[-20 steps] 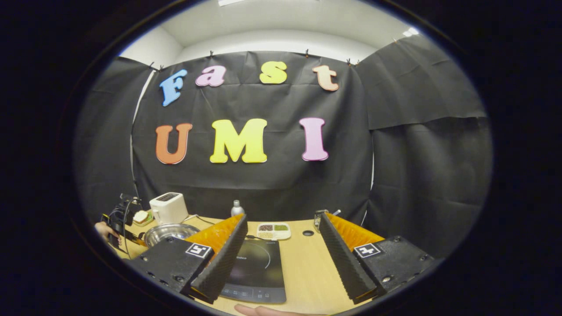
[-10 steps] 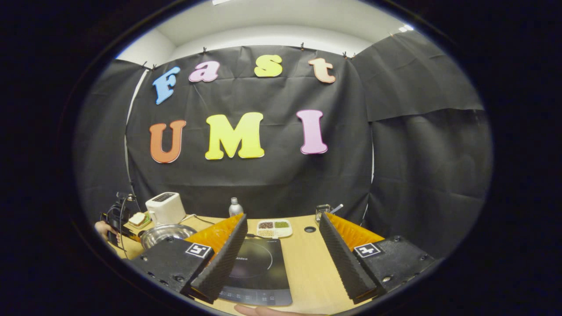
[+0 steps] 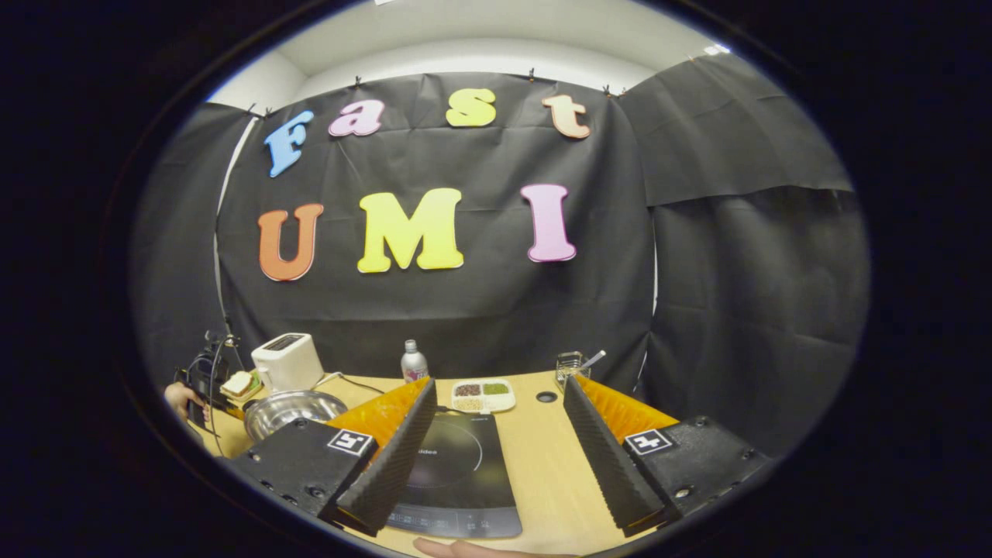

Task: First push the handle of the pot to place it horizontally, then grasp the pot with both hands and set it on the induction cooktop.

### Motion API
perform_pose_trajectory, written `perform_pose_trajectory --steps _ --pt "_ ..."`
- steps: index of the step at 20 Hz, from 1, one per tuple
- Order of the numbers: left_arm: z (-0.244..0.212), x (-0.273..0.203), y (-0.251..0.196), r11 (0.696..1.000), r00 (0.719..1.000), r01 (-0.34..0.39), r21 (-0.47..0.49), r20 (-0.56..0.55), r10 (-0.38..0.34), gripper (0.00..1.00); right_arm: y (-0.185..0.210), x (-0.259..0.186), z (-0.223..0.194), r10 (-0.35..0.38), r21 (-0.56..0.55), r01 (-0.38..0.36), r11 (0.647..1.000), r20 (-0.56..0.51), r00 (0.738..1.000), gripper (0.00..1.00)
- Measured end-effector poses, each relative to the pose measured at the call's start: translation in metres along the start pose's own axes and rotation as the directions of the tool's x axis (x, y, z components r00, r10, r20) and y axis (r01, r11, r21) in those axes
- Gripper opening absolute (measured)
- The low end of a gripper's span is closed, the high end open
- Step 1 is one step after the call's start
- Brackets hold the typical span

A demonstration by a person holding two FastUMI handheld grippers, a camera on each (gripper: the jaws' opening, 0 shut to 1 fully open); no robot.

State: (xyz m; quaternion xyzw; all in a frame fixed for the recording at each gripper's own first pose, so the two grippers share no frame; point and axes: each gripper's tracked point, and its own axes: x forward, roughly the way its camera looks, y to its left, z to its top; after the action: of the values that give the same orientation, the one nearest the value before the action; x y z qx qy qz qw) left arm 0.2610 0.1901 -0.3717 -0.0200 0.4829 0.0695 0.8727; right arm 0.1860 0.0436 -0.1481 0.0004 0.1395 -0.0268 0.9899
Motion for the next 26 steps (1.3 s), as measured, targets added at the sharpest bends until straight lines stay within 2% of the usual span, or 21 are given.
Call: perform_pose_trajectory --steps 2,3,4,7,9,10,11,13,14,16,20,26 --pt "-0.001 -0.008 0.005 1.0 1.0 -0.018 0.014 0.016 0.018 0.0 0.008 0.002 -0.007 0.008 -0.007 -0.009 1.0 -0.014 1.0 1.0" --pt "-0.002 -0.014 0.004 1.0 1.0 -0.013 0.014 0.026 0.013 0.1 0.014 0.004 -0.011 0.014 -0.011 -0.014 1.0 -0.024 1.0 1.0" --pt "-0.003 -0.02 0.002 1.0 0.999 0.0 0.016 0.04 0.0 0.0 0.02 0.006 -0.015 0.021 -0.016 -0.022 1.0 -0.033 0.999 1.0" --pt "0.0 -0.038 -0.007 0.998 0.995 0.051 0.023 0.089 -0.053 0.0 0.042 0.013 -0.029 0.05 -0.031 -0.052 0.998 -0.06 0.997 1.0" --pt "0.0 -0.05 -0.013 0.996 0.99 0.082 0.021 0.112 -0.084 0.05 0.058 0.019 -0.038 0.072 -0.04 -0.075 0.996 -0.08 0.994 1.0" --pt "0.002 -0.057 -0.01 0.997 0.989 0.07 0.022 0.131 -0.072 0.07 0.066 0.023 -0.042 0.084 -0.043 -0.088 0.995 -0.088 0.993 1.0" --pt "0.004 -0.062 -0.008 0.998 0.987 0.059 0.025 0.151 -0.063 0.2 0.077 0.026 -0.047 0.102 -0.053 -0.108 0.993 -0.097 0.99 1.0" --pt "0.011 -0.075 -0.015 0.997 0.977 0.081 0.017 0.196 -0.083 0.63 0.094 0.034 -0.054 0.122 -0.076 -0.131 0.988 -0.112 0.986 1.0" --pt "0.014 -0.081 -0.019 0.995 0.972 0.1 0.01 0.212 -0.1 0.53 0.103 0.038 -0.058 0.132 -0.083 -0.142 0.986 -0.121 0.984 1.0" --pt "0.02 -0.085 -0.025 0.991 0.962 0.132 0.0 0.24 -0.128 0.96 0.124 0.045 -0.067 0.16 -0.078 -0.172 0.982 -0.14 0.977 1.0" --pt "0.022 -0.081 -0.028 0.989 0.959 0.148 0.009 0.244 -0.146 0.96 0.164 0.062 -0.089 0.22 -0.059 -0.235 0.97 -0.194 0.956 1.0" --pt "0.028 -0.044 -0.025 0.988 0.963 0.154 0.025 0.221 -0.156 0.96 0.207 0.098 -0.131 0.244 -0.054 -0.269 0.962 -0.283 0.928 1.0"
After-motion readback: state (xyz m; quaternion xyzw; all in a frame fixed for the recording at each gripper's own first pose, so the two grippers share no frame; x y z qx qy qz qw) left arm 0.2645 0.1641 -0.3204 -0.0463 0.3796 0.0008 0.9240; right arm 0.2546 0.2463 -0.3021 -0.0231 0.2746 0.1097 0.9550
